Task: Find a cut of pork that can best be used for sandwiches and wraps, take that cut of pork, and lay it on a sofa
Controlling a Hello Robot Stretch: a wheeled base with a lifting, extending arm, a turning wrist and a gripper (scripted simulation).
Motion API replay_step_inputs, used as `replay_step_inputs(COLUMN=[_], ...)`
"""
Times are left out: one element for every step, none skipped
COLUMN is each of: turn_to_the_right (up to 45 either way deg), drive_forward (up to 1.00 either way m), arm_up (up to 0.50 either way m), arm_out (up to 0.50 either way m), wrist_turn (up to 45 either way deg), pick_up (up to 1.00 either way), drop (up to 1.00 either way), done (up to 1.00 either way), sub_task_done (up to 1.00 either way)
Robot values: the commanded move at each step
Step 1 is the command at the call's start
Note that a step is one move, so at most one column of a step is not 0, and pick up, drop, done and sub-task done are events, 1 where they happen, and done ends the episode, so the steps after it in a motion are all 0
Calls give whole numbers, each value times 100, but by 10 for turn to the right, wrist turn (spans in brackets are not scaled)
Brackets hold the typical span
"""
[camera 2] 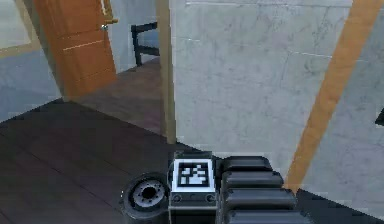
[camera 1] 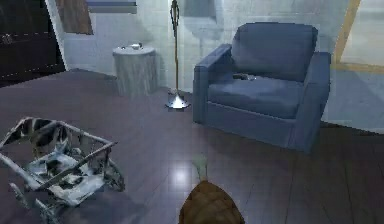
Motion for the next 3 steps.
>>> replay_step_inputs(turn_to_the_right=[0, 0, -180], drive_forward=[100, 10, 0], arm_up=[0, 0, 0], arm_out=[0, 0, 0], wrist_turn=[0, 0, 0], pick_up=[0, 0, 0], drop=[0, 0, 0], done=[0, 0, 0], sub_task_done=[0, 0, 0])
